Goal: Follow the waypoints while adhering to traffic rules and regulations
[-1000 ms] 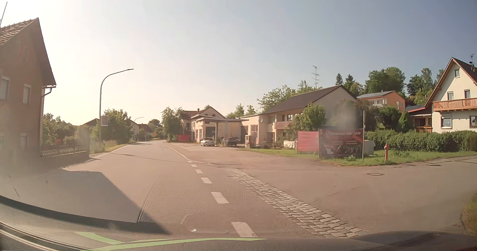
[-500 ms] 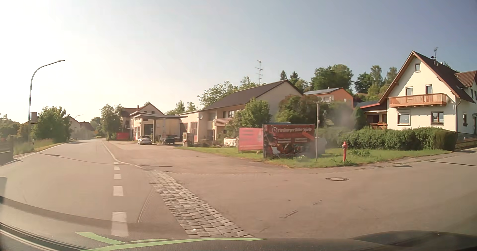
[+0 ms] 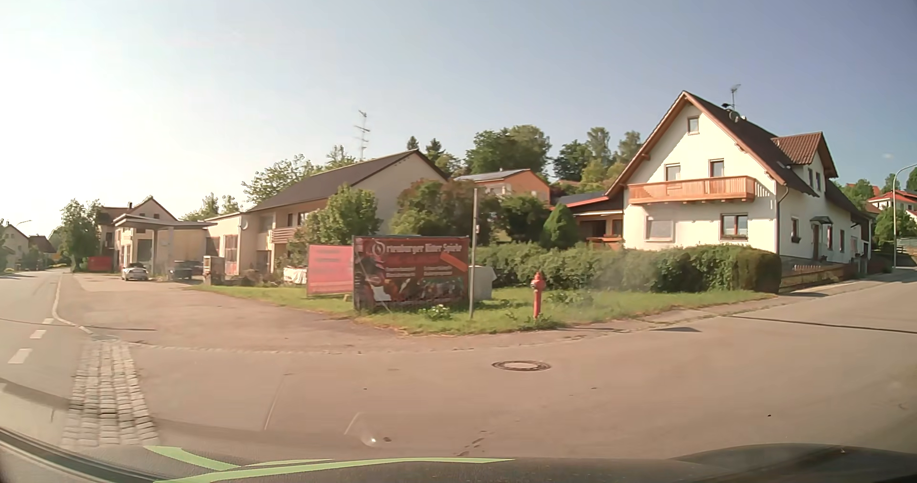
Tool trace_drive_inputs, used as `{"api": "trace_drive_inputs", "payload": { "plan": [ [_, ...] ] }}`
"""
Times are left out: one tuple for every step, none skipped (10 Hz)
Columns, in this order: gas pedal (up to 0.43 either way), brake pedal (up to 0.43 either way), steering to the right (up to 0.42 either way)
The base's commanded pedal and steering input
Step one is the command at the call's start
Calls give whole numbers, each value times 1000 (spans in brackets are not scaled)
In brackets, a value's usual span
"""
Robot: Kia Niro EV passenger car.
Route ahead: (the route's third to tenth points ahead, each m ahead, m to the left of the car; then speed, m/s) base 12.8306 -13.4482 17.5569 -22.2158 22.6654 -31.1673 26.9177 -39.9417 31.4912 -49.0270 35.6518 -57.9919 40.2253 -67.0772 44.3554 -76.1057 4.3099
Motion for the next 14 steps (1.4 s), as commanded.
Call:
{"api": "trace_drive_inputs", "payload": {
  "plan": [
    [0,0,467],
    [0,0,465],
    [0,0,466],
    [20,0,470],
    [39,0,470],
    [39,0,467],
    [47,0,463],
    [138,0,455],
    [197,0,442],
    [197,0,425],
    [197,0,413],
    [197,0,403],
    [197,0,396],
    [209,0,382]
  ]
}}
